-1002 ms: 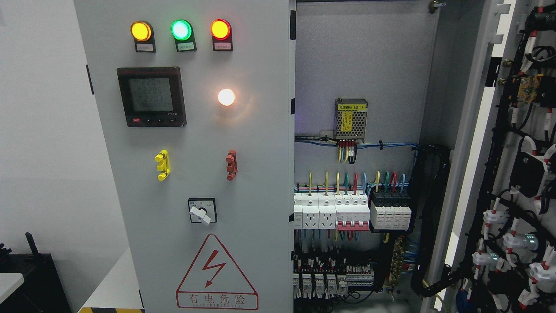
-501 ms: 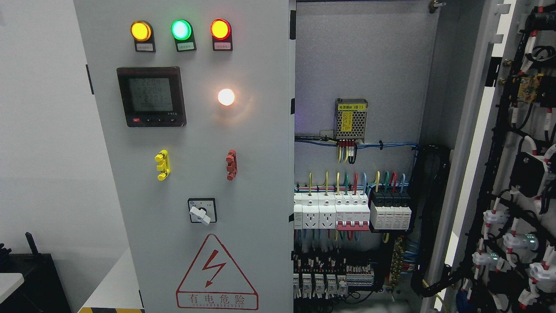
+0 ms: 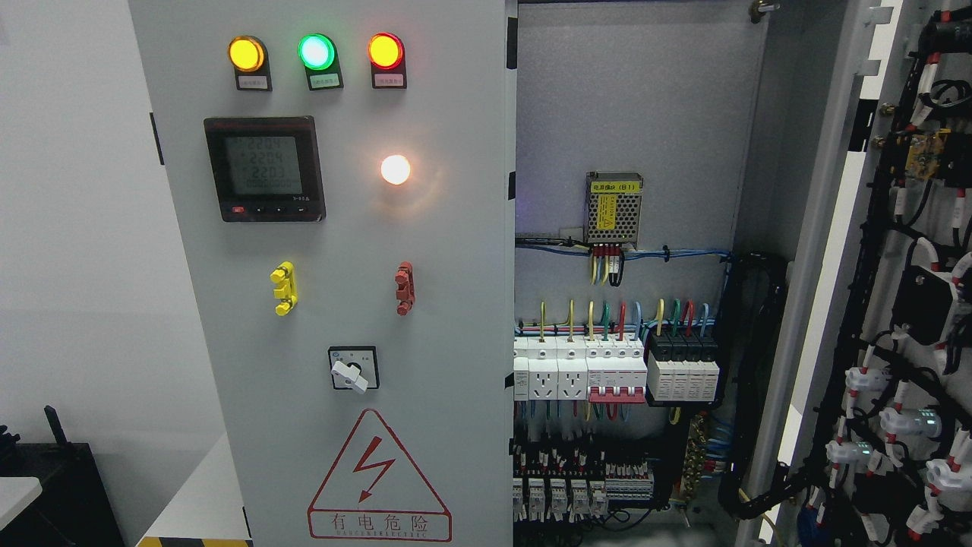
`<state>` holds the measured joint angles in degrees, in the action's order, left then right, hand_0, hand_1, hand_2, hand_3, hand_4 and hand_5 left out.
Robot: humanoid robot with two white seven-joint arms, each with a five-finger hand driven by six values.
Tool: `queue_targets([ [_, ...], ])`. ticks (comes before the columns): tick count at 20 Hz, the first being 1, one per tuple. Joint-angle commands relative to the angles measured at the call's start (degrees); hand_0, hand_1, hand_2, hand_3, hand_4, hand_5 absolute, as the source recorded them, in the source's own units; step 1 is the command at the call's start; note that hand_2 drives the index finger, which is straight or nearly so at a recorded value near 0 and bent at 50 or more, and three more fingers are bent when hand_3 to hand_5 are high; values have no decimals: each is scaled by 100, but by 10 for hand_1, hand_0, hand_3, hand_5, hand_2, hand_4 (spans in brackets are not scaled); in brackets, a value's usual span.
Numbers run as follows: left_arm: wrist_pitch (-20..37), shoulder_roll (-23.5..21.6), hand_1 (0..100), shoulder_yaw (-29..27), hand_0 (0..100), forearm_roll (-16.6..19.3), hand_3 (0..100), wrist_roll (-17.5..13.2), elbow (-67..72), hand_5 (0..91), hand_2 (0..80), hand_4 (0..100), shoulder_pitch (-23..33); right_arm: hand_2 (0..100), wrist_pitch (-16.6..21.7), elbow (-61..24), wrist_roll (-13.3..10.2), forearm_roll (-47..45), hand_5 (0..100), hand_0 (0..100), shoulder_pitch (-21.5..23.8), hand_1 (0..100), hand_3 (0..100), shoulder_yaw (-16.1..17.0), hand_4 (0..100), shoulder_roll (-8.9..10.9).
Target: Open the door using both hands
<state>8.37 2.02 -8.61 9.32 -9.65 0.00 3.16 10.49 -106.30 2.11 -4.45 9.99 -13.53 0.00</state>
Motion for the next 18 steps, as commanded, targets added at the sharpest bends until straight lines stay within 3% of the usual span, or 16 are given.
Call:
queue_targets([
  [1,-2,0,0,0,0,0,0,-2,132,0,0,42,0,0,-3,284,0,5,0,0,-322,0,0,-238,0,-158],
  [11,6,0,0,0,0,0,0,-2,132,0,0,42,0,0,-144,944,8,14,0,0,-1025,0,0,-326,0,-158],
  [14,-2,0,0,0,0,0,0,-2,132,0,0,42,0,0,-459,1032,0,-38,0,0,-1201,0,0,-309,0,-167],
  [18,-2,0,0,0,0,0,0,-2,132,0,0,42,0,0,-539,1251,-9,-48,0,0,-1517,0,0,-282,0,-167],
])
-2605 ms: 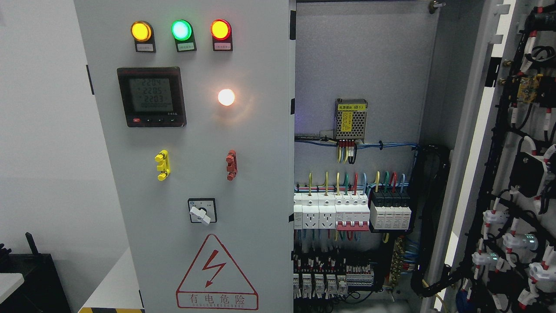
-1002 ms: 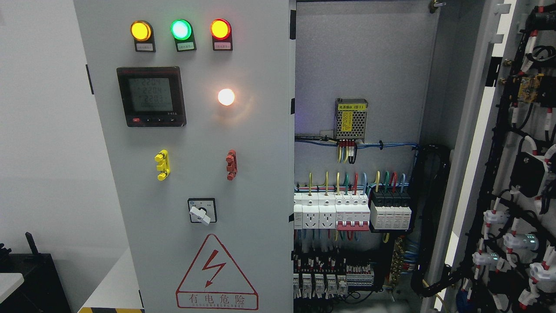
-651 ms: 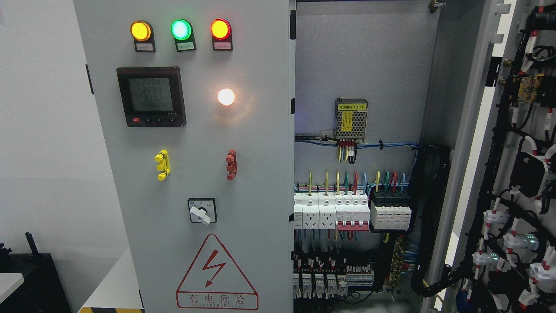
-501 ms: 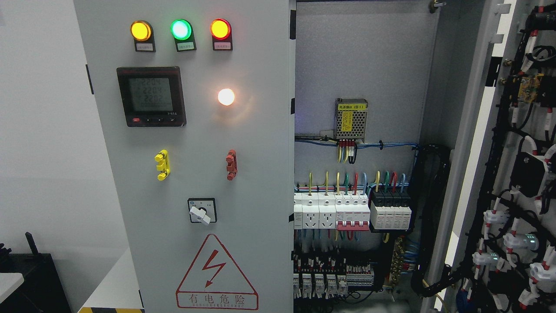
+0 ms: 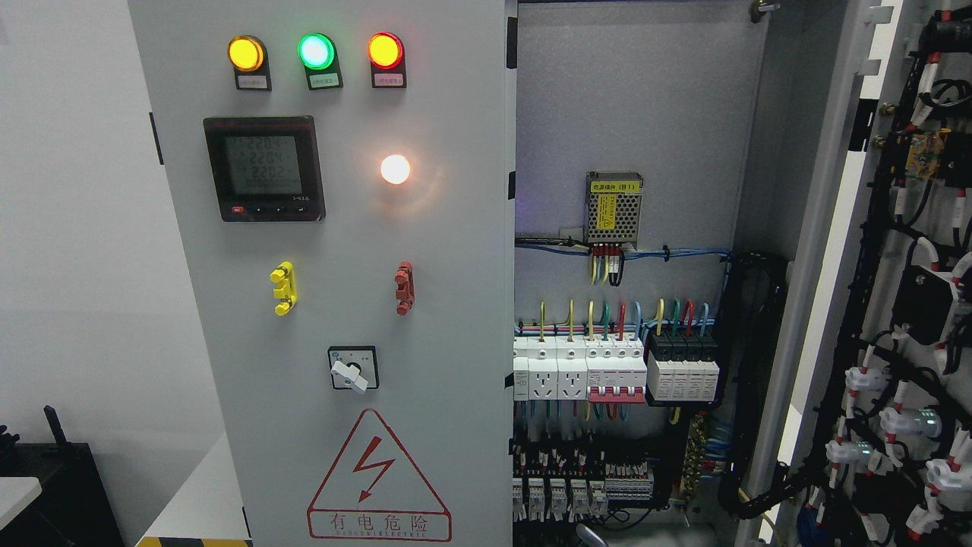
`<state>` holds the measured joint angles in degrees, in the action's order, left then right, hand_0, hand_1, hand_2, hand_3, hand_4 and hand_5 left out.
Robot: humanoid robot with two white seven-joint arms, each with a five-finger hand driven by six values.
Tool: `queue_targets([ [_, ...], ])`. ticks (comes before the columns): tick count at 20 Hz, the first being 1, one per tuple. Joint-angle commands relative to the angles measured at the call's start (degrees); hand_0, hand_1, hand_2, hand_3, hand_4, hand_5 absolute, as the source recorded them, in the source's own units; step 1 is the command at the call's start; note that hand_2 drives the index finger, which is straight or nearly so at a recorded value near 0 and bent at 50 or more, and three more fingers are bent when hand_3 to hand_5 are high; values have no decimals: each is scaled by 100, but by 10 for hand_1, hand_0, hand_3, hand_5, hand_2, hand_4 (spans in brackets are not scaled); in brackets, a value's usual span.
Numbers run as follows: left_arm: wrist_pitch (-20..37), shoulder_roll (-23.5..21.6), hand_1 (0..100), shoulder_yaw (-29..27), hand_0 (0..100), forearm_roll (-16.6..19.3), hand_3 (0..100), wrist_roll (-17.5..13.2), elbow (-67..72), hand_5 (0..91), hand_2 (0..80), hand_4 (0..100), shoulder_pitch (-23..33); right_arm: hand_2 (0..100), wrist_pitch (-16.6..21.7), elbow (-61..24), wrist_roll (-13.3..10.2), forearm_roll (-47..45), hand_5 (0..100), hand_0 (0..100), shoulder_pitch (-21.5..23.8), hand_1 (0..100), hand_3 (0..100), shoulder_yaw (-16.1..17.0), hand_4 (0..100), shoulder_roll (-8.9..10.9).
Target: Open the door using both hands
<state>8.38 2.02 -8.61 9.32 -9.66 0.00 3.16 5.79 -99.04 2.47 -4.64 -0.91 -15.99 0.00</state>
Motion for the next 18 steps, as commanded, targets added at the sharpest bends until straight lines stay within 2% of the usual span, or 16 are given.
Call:
queue_targets([
  [1,-3,0,0,0,0,0,0,-1,132,0,0,42,0,0,-69,596,-45,-28,0,0,-524,0,0,-9,0,-167],
  [18,6,0,0,0,0,0,0,-1,132,0,0,43,0,0,-219,1334,17,-63,0,0,-1342,0,0,0,0,-158],
])
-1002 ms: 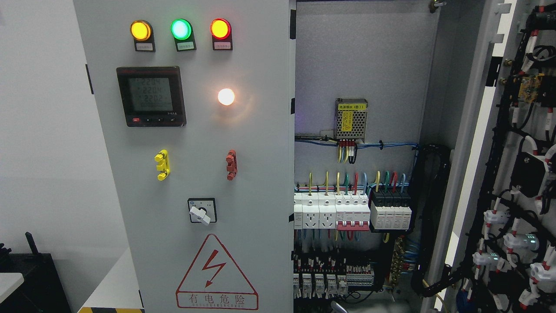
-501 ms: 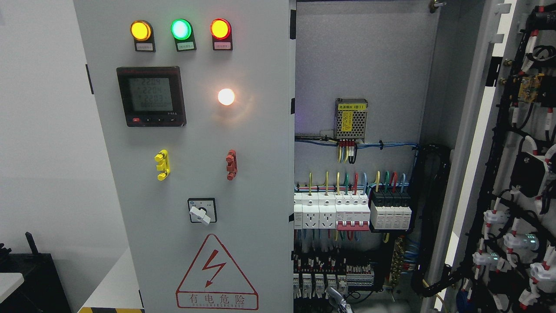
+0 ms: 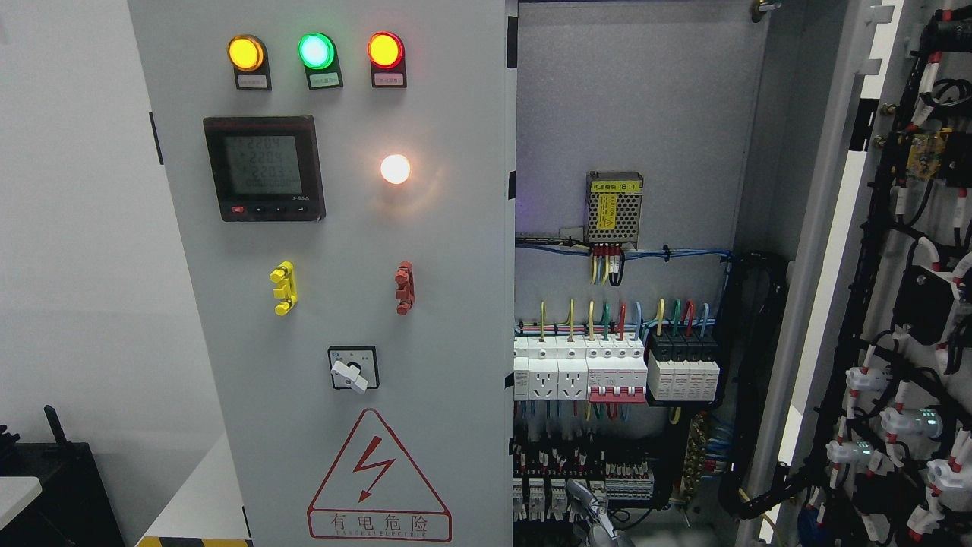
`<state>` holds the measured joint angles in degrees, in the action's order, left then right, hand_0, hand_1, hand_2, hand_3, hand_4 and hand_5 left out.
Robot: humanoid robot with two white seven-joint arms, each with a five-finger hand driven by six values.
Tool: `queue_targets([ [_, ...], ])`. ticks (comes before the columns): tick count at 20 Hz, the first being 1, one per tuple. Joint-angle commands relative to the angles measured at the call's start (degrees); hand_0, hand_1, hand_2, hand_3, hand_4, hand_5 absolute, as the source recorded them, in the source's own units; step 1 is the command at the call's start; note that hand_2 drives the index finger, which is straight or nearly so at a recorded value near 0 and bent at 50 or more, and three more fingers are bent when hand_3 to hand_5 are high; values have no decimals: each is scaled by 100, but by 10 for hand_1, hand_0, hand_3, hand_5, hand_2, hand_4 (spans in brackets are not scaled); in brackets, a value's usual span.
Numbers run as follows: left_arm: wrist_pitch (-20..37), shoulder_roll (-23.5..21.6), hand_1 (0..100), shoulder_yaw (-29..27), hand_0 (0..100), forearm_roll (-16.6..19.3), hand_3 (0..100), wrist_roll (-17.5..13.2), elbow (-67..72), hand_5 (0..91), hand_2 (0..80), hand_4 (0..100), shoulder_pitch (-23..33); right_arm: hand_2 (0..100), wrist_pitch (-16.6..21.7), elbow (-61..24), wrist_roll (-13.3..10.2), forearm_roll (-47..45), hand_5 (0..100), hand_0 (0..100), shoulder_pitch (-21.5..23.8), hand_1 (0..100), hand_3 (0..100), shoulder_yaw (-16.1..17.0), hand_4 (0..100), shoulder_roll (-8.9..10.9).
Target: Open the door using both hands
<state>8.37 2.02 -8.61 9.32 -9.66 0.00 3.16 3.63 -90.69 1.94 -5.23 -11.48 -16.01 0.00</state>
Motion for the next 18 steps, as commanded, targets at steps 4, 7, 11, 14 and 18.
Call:
queue_targets([
  [4,-2,0,0,0,0,0,0,-1,132,0,0,42,0,0,-11,517,61,-5,0,0,-345,0,0,-43,0,-141],
  [7,-2,0,0,0,0,0,0,-1,132,0,0,42,0,0,-20,561,70,-5,0,0,-442,0,0,-69,0,-150],
  [11,-2,0,0,0,0,0,0,-1,132,0,0,42,0,0,-134,579,70,-22,0,0,-513,0,0,-78,0,-158],
  [14,7,0,0,0,0,0,0,-1,132,0,0,42,0,0,-231,588,61,-390,0,0,-530,0,0,-96,0,-141],
  [18,-2,0,0,0,0,0,0,-1,132,0,0,42,0,0,-345,588,70,-471,0,0,-618,0,0,-96,0,-132],
])
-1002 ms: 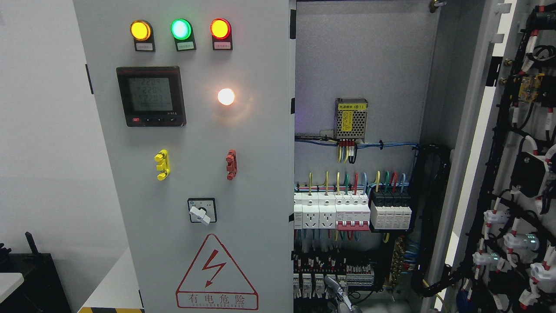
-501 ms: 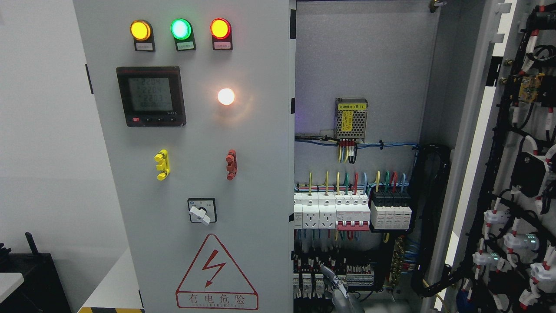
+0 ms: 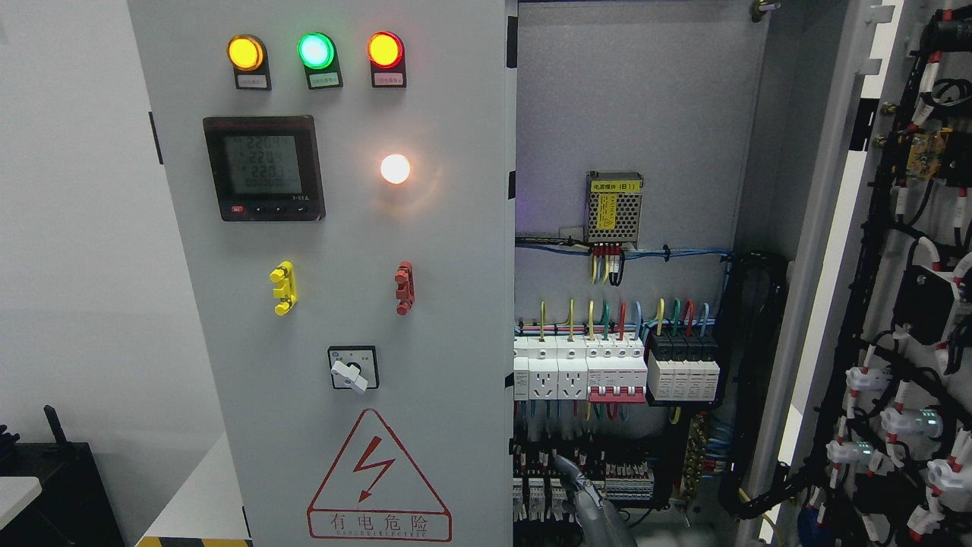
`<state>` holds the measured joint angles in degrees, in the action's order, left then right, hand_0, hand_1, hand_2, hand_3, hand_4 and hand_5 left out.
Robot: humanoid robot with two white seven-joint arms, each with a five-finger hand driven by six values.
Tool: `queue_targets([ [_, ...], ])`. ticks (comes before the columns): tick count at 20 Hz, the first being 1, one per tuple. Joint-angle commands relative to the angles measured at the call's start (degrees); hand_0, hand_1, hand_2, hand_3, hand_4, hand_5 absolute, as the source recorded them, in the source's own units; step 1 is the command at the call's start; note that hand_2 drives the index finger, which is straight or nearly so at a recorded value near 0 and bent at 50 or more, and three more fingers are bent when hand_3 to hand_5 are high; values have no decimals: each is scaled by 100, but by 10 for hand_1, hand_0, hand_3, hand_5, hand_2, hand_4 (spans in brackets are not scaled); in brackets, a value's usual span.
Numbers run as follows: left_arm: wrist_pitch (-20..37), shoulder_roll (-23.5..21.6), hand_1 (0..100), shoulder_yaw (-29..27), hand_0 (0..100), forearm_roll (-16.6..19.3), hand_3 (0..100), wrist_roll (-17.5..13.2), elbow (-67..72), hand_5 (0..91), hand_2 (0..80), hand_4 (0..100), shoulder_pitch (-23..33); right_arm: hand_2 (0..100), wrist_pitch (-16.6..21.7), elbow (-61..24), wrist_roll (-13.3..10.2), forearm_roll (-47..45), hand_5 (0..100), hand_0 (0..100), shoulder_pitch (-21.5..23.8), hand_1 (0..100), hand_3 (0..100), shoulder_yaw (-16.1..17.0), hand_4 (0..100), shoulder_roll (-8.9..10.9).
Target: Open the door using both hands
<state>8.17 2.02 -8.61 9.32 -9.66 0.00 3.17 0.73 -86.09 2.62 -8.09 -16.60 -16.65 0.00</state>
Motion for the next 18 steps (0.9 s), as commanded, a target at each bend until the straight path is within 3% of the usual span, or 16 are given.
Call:
queue_targets([
  [1,18,0,0,0,0,0,0,-1,132,0,0,42,0,0,-64,136,2,-184,0,0,-142,0,0,-31,0,-132],
  [18,18,0,0,0,0,0,0,-1,132,0,0,42,0,0,-223,312,2,-201,0,0,-563,0,0,-49,0,-97],
])
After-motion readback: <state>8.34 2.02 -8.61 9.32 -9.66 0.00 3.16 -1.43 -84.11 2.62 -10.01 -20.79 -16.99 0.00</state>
